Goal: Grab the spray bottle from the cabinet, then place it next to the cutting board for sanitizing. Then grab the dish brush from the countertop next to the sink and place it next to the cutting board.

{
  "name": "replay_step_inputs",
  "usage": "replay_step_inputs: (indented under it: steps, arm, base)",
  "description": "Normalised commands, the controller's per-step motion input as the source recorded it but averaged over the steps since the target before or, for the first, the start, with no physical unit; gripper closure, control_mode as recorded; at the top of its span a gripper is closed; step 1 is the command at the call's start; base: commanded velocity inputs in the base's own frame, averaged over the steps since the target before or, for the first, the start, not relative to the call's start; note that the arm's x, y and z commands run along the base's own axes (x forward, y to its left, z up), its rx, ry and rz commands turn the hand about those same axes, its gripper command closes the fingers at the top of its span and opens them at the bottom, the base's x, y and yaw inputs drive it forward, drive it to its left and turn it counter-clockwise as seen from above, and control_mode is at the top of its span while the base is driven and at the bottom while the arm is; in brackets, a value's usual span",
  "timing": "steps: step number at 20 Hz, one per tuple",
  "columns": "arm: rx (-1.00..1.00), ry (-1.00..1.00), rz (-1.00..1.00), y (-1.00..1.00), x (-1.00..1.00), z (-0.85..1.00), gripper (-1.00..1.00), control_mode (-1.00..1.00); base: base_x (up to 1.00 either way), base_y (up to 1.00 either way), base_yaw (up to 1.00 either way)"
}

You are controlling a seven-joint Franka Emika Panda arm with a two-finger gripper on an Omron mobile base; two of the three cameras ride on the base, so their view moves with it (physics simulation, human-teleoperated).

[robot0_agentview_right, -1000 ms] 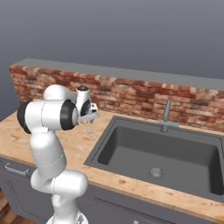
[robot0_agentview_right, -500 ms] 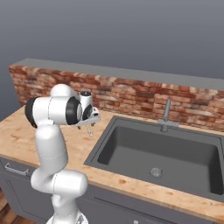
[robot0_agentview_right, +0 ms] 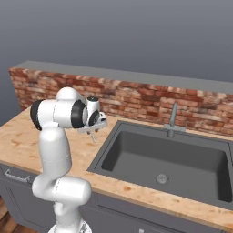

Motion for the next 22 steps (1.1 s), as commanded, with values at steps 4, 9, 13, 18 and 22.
replay_step_inputs:
  steps: [4, 9, 13, 18, 22]
  arm:
    - [0.00, 0.00, 0.03, 0.00, 0.00, -0.27, 1.00, -1.00]
    - [0.00, -0.07, 0.01, 0.00, -0.31, -0.05, 1.00, -1.00]
    - [0.00, -0.24, 0.00, 0.00, -0.94, 0.74, 1.00, -1.00]
    - [0.04, -0.25, 0.00, 0.00, -1.00, 0.99, 1.00, -1.00]
    - [0.10, -0.26, 0.00, 0.00, -1.00, 1.00, 1.00, -1.00]
  base:
    - [0.00, 0.00, 0.00]
    - [0.00, 0.00, 0.00]
    - [0.00, 0.00, 0.00]
    - [0.00, 0.00, 0.00]
    - [0.00, 0.00, 0.00]
